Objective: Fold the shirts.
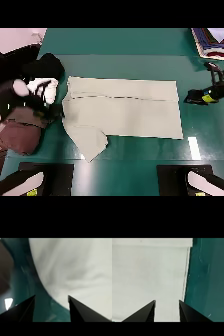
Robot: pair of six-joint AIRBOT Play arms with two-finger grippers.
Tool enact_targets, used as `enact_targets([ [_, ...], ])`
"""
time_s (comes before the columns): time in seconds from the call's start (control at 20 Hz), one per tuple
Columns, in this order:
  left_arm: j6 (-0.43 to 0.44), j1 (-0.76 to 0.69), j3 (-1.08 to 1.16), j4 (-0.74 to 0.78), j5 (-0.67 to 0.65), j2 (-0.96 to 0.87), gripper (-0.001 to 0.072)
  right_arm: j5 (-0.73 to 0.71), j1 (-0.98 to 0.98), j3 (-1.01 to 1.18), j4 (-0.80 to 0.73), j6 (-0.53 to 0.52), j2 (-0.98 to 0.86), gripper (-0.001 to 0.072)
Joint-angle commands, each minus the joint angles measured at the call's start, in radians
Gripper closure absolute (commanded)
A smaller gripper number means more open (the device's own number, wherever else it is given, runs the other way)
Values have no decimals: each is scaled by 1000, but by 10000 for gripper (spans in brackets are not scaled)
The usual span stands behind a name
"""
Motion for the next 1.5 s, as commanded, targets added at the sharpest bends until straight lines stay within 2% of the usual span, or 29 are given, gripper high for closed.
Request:
enact_targets([
  [0.0, -14, 0, -293, -154, 55, 182, 230, -16, -11, -66, 3, 0, 99, 366],
  [0.25, 27, 0, -414, -319, 201, 206, 230, -5, -11, -66, 3, -1, 119, 366],
  [0.45, 28, 0, -415, -359, 278, 206, 232, 0, -11, -66, 3, 0, 119, 367],
  [0.5, 27, 0, -415, -364, 280, 206, 255, 3, -11, -66, 3, -1, 119, 367],
  [0.55, 31, 0, -415, -365, 279, 206, 509, 8, -11, -66, 2, 0, 120, 367],
  [0.6, 43, 0, -415, -367, 279, 206, 612, 17, -12, -66, 2, -1, 120, 367],
  [0.65, 45, 0, -413, -366, 279, 206, 681, 25, -12, -66, -3, -1, 120, 367],
  [0.85, 61, 0, -359, -333, 189, 259, 685, 111, -51, -97, -38, -23, 122, 367],
  [1.0, 62, 0, -318, -326, 129, 353, 684, 124, -210, -254, -33, -23, 135, 362],
  [1.05, 62, 0, -307, -326, 113, 374, 685, 124, -269, -306, -27, -23, 127, 298],
  [1.1, 62, 0, -301, -327, 108, 384, 684, 124, -325, -357, -9, -24, 106, 271],
  [1.2, 62, 0, -299, -328, 102, 383, 684, 113, -398, -437, 83, -72, 58, 274],
  [1.3, 62, 0, -299, -328, 103, 383, 684, 68, -409, -485, 157, -95, 13, 276],
  [1.45, 61, 0, -299, -328, 95, 383, 684, 32, -348, -499, 184, -96, -35, 288],
])
